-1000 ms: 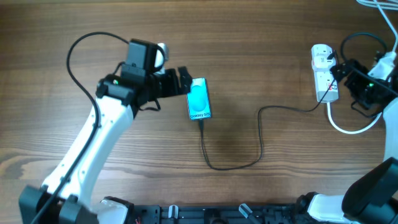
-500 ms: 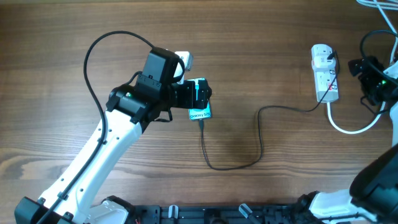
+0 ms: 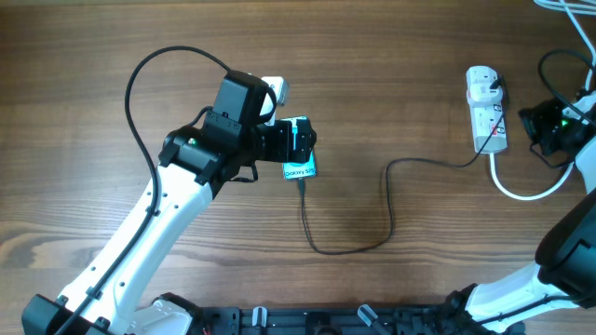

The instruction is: Plug charger to phone and switch on socket

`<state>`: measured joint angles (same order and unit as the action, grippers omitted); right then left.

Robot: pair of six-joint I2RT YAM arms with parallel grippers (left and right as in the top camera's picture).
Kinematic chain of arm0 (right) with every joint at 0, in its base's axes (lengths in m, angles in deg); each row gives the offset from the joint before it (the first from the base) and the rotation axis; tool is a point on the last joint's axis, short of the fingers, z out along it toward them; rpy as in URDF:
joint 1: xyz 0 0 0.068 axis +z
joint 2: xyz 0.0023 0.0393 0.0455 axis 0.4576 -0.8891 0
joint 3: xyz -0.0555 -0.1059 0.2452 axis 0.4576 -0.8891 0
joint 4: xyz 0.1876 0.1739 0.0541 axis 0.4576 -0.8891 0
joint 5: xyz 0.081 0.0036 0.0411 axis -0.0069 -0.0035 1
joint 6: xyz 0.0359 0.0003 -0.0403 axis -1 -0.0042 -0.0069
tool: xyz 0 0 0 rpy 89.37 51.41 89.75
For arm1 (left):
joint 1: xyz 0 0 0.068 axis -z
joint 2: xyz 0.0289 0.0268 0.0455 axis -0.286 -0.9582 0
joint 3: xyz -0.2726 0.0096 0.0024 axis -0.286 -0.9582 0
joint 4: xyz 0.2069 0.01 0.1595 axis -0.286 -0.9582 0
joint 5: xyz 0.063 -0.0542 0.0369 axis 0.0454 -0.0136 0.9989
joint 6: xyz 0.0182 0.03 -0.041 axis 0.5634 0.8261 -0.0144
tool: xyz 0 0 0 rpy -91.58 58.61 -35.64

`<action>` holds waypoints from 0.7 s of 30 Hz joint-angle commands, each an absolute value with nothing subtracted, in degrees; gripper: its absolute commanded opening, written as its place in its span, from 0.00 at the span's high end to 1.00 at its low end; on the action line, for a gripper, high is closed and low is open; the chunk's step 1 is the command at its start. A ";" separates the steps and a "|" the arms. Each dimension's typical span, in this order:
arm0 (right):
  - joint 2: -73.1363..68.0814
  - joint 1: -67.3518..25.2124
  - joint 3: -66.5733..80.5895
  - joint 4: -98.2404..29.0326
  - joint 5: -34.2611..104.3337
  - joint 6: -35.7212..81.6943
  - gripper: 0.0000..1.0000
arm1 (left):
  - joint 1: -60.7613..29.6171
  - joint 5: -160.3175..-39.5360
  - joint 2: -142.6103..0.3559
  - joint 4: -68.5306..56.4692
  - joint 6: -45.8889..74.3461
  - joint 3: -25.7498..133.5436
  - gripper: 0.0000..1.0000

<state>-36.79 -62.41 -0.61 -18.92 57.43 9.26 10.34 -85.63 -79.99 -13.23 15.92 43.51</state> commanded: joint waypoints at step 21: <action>-45.66 -58.83 0.42 -10.22 61.34 6.27 0.96 | 10.54 -84.61 -79.25 -13.21 17.06 44.21 0.00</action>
